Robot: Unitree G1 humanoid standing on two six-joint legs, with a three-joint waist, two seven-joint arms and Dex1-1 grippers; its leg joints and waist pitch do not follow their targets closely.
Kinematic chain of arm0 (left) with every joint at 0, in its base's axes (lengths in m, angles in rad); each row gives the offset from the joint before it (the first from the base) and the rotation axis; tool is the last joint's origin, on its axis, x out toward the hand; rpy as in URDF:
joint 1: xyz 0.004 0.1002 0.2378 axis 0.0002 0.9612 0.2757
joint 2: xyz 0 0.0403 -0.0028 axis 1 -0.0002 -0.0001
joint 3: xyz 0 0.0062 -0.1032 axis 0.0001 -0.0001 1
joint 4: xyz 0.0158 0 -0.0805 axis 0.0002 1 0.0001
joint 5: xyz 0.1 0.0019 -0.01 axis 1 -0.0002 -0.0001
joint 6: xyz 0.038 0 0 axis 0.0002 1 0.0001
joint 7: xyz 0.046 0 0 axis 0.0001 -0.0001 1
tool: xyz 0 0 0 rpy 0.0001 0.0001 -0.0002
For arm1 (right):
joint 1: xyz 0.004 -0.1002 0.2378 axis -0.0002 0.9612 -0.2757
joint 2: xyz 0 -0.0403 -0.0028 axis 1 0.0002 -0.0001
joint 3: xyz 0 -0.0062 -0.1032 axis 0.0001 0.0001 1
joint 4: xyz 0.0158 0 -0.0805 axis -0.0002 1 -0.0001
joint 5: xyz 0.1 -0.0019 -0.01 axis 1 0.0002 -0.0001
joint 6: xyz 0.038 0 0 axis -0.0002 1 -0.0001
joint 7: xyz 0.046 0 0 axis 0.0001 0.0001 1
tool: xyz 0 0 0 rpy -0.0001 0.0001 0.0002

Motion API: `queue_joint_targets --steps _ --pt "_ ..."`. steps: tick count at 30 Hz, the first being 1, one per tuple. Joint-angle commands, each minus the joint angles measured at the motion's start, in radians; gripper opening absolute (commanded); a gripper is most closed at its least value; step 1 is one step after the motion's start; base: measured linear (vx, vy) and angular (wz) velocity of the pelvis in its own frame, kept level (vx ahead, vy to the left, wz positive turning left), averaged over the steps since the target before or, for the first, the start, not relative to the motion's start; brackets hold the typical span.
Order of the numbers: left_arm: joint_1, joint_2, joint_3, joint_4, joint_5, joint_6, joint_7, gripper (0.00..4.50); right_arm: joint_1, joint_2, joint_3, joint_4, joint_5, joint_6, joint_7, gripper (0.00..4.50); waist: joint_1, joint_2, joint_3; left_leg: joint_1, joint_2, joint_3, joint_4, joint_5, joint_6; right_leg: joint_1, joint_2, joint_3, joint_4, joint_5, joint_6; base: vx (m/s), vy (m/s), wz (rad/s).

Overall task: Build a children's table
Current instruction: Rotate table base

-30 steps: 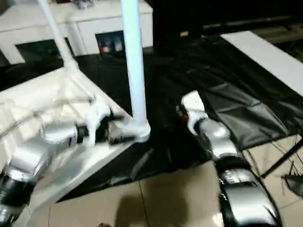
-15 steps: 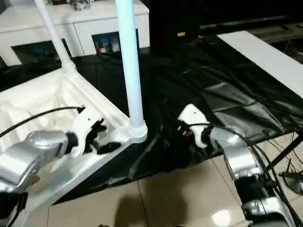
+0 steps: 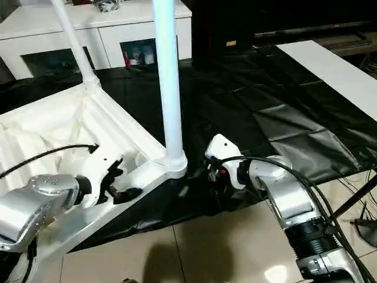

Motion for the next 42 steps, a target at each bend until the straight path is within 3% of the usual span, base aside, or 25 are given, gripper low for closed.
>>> queue_joint_targets --steps 1,6,10,11,12,13,14,18,20,21,23,24,28,30,31,32,33,34,35,36,37,41,42 --pt "0.009 0.002 -0.012 0.017 0.021 0.003 0.015 4.45 0.011 -0.004 0.014 -0.038 0.006 0.022 0.006 3.71 0.005 -0.012 -0.063 0.014 0.012 -0.015 -0.076 -0.259 0.016 0.043 -0.018 0.018 -0.075 -0.277 -0.183 0.0 0.0 0.0" --pt "0.018 -0.001 -0.038 0.022 0.019 0.01 -0.005 4.45 0.02 -0.013 0.023 -0.059 0.006 0.039 0.011 3.71 0.005 -0.008 -0.064 0.014 0.012 -0.015 -0.075 -0.251 0.017 0.044 -0.019 0.017 -0.074 -0.258 -0.191 0.0 0.0 0.0" --pt "0.014 0.003 -0.052 0.055 0.045 -0.032 0.006 4.45 0.019 -0.012 0.025 -0.06 0.002 0.044 0.003 3.71 0.004 -0.009 -0.062 0.015 0.011 -0.015 -0.076 -0.271 0.016 0.043 -0.018 0.017 -0.077 -0.279 -0.188 0.0 0.0 0.0" --pt "0.008 -0.003 -0.046 0.086 0.062 -0.08 0.02 4.45 0.019 -0.011 0.028 -0.061 0.001 0.046 -0.001 3.71 0.004 -0.005 -0.063 0.015 0.011 -0.016 -0.076 -0.274 0.012 0.044 -0.019 0.017 -0.076 -0.282 -0.184 0.0 0.0 0.0" --pt "0.008 -0.003 -0.046 0.086 0.062 -0.08 0.02 4.45 0.019 -0.011 0.028 -0.061 0.001 0.046 -0.001 3.71 0.004 -0.006 -0.063 0.015 0.011 -0.016 -0.076 -0.275 0.012 0.043 -0.017 0.017 -0.079 -0.281 -0.182 0.0 0.0 0.0" --pt "0.0 -0.008 -0.048 0.118 0.08 -0.157 0.015 4.45 0.021 -0.011 0.028 -0.061 0.001 0.046 -0.002 3.71 0.004 -0.011 -0.064 0.014 0.009 -0.016 -0.075 -0.272 0.014 0.044 -0.018 0.017 -0.08 -0.278 -0.181 0.0 0.0 0.0" --pt "-0.004 -0.01 -0.049 0.134 0.089 -0.184 0.02 4.29 0.021 -0.012 0.027 -0.06 0.001 0.046 -0.001 3.71 0.004 -0.01 -0.065 0.015 0.011 -0.016 -0.075 -0.272 0.012 0.044 -0.018 0.017 -0.077 -0.272 -0.181 0.0 0.0 0.0" --pt "-0.02 -0.017 -0.051 0.181 0.093 -0.236 0.007 4.05 0.019 -0.016 0.027 -0.053 0.006 0.049 0.009 3.71 0.003 -0.016 -0.065 0.014 0.012 -0.015 -0.075 -0.266 0.015 0.045 -0.019 0.018 -0.075 -0.267 -0.182 0.0 0.0 0.0" --pt "-0.031 -0.027 -0.05 0.209 0.093 -0.262 -0.003 3.67 0.016 -0.018 0.026 -0.045 0.008 0.049 0.012 3.71 0.004 -0.016 -0.065 0.014 0.012 -0.014 -0.074 -0.258 0.016 0.045 -0.02 0.019 -0.075 -0.271 -0.181 0.0 0.0 0.0" --pt "-0.038 -0.031 -0.051 0.22 0.095 -0.266 -0.004 3.63 0.012 -0.02 0.025 -0.04 0.008 0.048 0.014 3.71 0.002 -0.024 -0.065 0.014 0.011 -0.013 -0.073 -0.253 0.018 0.045 -0.019 0.019 -0.076 -0.269 -0.18 0.0 0.0 0.0" --pt "-0.049 -0.042 -0.042 0.243 0.084 -0.283 -0.017 3.57 0.009 -0.021 0.027 -0.039 0.008 0.052 0.017 3.71 0.004 -0.022 -0.066 0.014 0.012 -0.014 -0.073 -0.245 0.02 0.045 -0.021 0.02 -0.074 -0.267 -0.182 0.0 0.0 0.0" --pt "-0.055 -0.053 -0.031 0.252 0.077 -0.289 -0.019 3.36 0.007 -0.024 0.026 -0.039 0.01 0.053 0.021 3.71 0.001 -0.035 -0.066 0.011 0.013 -0.012 -0.072 -0.233 0.023 0.047 -0.02 0.02 -0.072 -0.258 -0.182 0.0 0.0 0.0" --pt "-0.065 -0.055 -0.024 0.263 0.063 -0.297 -0.043 3.24 0.008 -0.028 0.024 -0.052 0.017 0.067 0.025 3.71 0.002 -0.026 -0.066 0.015 0.014 -0.011 -0.07 -0.22 0.027 0.045 -0.02 0.021 -0.072 -0.249 -0.189 0.0 0.0 0.0" --pt "-0.065 -0.05 -0.034 0.279 0.064 -0.328 -0.066 3.2 0.012 -0.027 0.019 -0.06 0.021 0.078 0.019 3.71 -0.002 0.013 -0.068 0.018 0.009 -0.014 -0.069 -0.248 0.015 0.046 -0.018 0.018 -0.07 -0.23 -0.196 0.0 0.0 0.0" --pt "-0.067 -0.046 -0.041 0.288 0.07 -0.35 -0.077 3.2 0.013 -0.029 0.018 -0.064 0.02 0.082 0.017 3.71 -0.006 0.023 -0.067 0.02 0.01 -0.015 -0.07 -0.27 0.009 0.044 -0.017 0.017 -0.072 -0.224 -0.2 0.0 0.0 0.0" --pt "-0.073 -0.041 -0.051 0.301 0.078 -0.398 -0.097 3.2 0.015 -0.031 0.018 -0.069 0.018 0.085 0.015 3.71 -0.007 0.049 -0.066 0.024 0.008 -0.017 -0.07 -0.289 0.004 0.042 -0.015 0.015 -0.075 -0.224 -0.202 0.0 0.0 0.0" --pt "-0.081 -0.035 -0.063 0.317 0.089 -0.429 -0.113 3.2 0.017 -0.033 0.017 -0.073 0.012 0.089 0.007 3.71 -0.012 0.014 -0.068 0.021 0.007 -0.014 -0.068 -0.304 0.007 0.049 -0.012 0.014 -0.077 -0.206 -0.209 0.0 0.0 0.0" --pt "-0.094 -0.027 -0.082 0.346 0.113 -0.495 -0.14 3.2 0.022 -0.035 0.014 -0.078 0.003 0.089 -0.003 3.71 -0.012 0.035 -0.065 0.022 0.004 -0.013 -0.069 -0.314 0.016 0.045 -0.011 0.013 -0.084 -0.216 -0.209 0.0 0.0 0.0" --pt "-0.107 -0.025 -0.086 0.366 0.12 -0.502 -0.145 3.2 0.03 -0.04 0.011 -0.088 0.005 0.091 -0.002 3.71 -0.013 0.048 -0.067 0.021 0.001 -0.016 -0.065 -0.311 0.016 0.048 -0.014 0.013 -0.077 -0.22 -0.212 0.0 0.0 0.0" --pt "-0.115 -0.026 -0.087 0.379 0.125 -0.505 -0.149 3.19 0.035 -0.044 0.008 -0.095 0.008 0.092 0.0 3.71 -0.009 0.043 -0.07 0.022 0.001 -0.014 -0.063 -0.294 0.025 0.048 -0.015 0.014 -0.079 -0.224 -0.211 0.0 0.0 0.0" --pt "-0.126 -0.024 -0.093 0.396 0.136 -0.533 -0.155 3.19 0.043 -0.048 0.005 -0.106 0.011 0.095 0.003 3.71 -0.008 0.06 -0.07 0.019 0.002 -0.017 -0.063 -0.275 0.03 0.05 -0.018 0.013 -0.074 -0.226 -0.214 0.0 0.0 0.0" --pt "-0.166 -0.039 -0.096 0.463 0.155 -0.629 -0.172 3.19 0.066 -0.061 -0.008 -0.142 0.029 0.112 0.008 3.71 -0.011 0.061 -0.07 0.013 0.004 -0.022 -0.066 -0.265 0.033 0.055 -0.018 0.01 -0.075 -0.233 -0.205 0.0 0.0 0.0" --pt "-0.176 -0.045 -0.098 0.483 0.159 -0.665 -0.183 3.19 0.068 -0.063 -0.009 -0.149 0.031 0.116 0.008 3.71 -0.011 0.048 -0.072 0.012 0.004 -0.022 -0.066 -0.26 0.036 0.056 -0.018 0.01 -0.078 -0.23 -0.203 0.0 0.0 0.0"
